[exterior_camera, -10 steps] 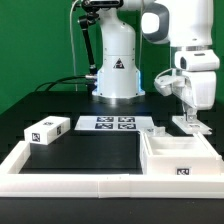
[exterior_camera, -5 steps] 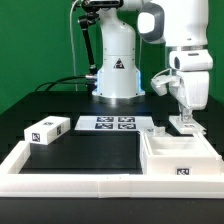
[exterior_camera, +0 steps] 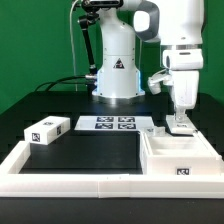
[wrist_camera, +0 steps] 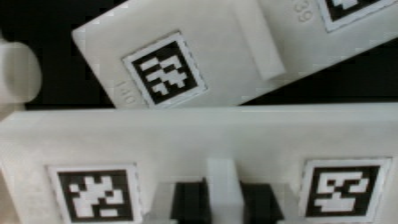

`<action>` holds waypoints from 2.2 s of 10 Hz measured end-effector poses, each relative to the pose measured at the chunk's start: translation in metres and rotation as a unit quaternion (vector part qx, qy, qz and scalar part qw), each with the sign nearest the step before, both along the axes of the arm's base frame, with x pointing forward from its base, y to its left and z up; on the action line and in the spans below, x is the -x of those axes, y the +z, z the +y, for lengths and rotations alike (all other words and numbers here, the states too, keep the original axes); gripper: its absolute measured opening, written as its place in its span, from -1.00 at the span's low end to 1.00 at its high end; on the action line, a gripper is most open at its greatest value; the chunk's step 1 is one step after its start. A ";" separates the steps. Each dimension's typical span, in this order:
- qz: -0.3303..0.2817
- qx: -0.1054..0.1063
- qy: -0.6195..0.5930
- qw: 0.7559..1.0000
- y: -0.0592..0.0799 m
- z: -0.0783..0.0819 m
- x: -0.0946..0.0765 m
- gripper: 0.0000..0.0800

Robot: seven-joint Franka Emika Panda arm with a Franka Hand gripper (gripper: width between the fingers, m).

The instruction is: Assemble cabinet

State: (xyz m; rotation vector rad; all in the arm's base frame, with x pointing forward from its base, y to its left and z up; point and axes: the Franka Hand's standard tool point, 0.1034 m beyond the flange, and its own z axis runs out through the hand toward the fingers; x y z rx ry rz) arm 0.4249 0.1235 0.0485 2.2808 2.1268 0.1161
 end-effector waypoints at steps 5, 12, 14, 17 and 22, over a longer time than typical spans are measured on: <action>-0.007 0.001 -0.007 1.000 0.008 0.000 -0.017 -0.83; -0.007 0.002 -0.018 1.000 0.007 -0.006 -0.019 -0.83; -0.006 0.003 -0.019 1.000 0.007 -0.007 -0.019 -0.83; -0.007 0.003 -0.016 1.000 0.007 -0.009 -0.022 -0.83; -0.009 0.003 -0.018 1.000 0.009 -0.004 -0.030 -0.83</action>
Offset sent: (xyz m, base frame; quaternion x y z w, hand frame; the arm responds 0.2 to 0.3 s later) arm 0.0153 0.0007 0.0089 -0.0018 -0.0159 0.0116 0.9998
